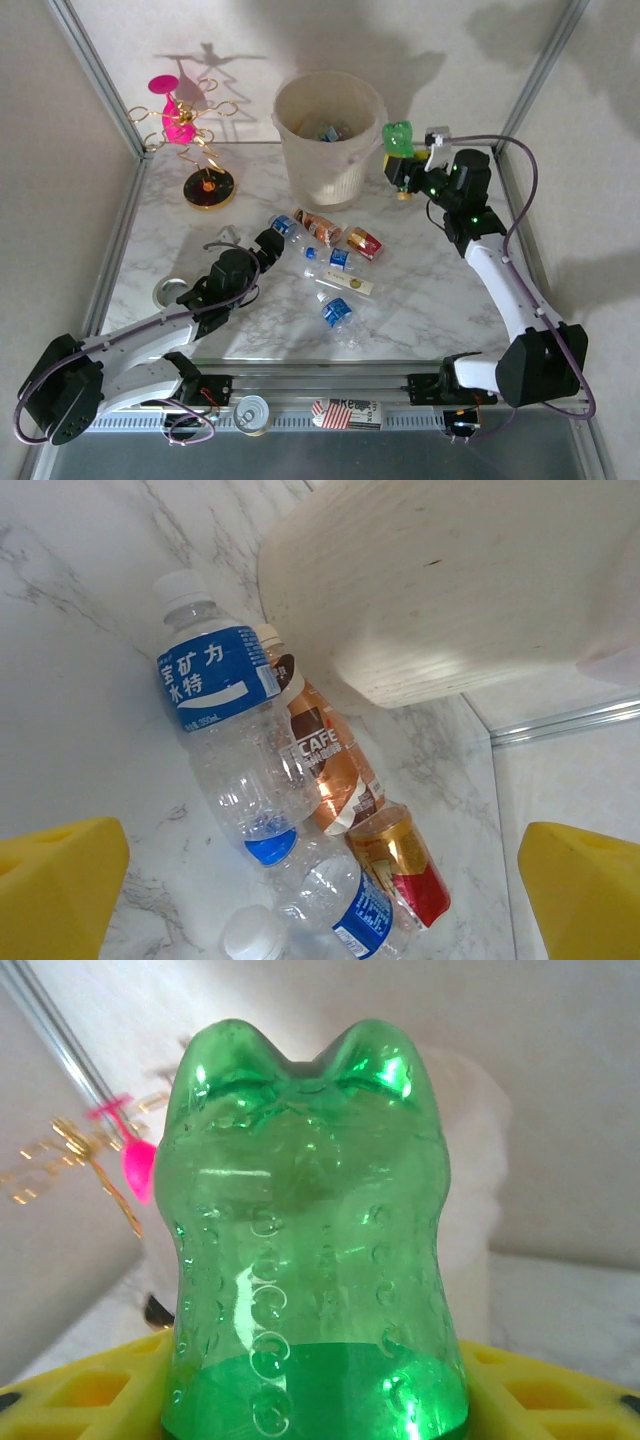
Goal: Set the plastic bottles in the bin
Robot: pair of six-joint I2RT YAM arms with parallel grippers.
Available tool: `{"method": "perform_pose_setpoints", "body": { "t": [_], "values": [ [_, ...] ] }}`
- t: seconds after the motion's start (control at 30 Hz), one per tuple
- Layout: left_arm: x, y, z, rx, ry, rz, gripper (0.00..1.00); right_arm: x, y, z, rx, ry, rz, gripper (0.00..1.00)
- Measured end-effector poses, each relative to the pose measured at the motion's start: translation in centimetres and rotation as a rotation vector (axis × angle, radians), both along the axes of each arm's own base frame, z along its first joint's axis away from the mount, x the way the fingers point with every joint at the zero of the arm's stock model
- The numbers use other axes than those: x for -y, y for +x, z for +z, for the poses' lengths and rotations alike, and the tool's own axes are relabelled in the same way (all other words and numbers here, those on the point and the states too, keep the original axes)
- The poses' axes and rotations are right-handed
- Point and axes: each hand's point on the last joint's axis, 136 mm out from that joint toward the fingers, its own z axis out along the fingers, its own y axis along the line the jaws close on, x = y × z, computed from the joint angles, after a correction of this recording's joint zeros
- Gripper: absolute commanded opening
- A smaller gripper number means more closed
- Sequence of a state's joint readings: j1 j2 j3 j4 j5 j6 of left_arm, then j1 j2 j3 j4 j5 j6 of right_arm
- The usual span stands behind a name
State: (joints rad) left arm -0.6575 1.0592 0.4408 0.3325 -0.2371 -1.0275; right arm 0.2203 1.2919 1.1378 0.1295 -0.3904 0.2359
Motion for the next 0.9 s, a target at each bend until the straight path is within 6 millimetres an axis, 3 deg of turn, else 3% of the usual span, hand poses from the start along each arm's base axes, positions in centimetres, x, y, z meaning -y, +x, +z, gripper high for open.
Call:
{"method": "perform_pose_setpoints", "body": {
  "t": [0.2, 0.4, 0.53, 0.77, 0.9],
  "values": [
    [0.0, -0.1, -0.1, -0.004, -0.004, 0.001, 1.00, -3.2, 2.2, 5.9, 0.098, 0.086, 0.052, 0.47],
    [-0.2, -0.3, 0.6, 0.012, -0.018, 0.002, 1.00, -6.2, 6.3, 7.8, 0.114, 0.125, 0.060, 0.47],
    [-0.5, -0.7, 1.2, 0.021, -0.027, 0.003, 1.00, -8.6, 9.4, 7.3, 0.098, 0.126, 0.066, 0.47],
    [-1.5, -1.8, 1.7, 0.042, -0.044, 0.011, 1.00, -13.3, 13.5, 4.0, 0.011, 0.079, 0.075, 0.51],
    [-2.2, -2.3, 1.5, 0.044, -0.046, 0.025, 1.00, -15.4, 14.7, 1.6, -0.042, 0.027, 0.064, 0.65]
  ]
}}
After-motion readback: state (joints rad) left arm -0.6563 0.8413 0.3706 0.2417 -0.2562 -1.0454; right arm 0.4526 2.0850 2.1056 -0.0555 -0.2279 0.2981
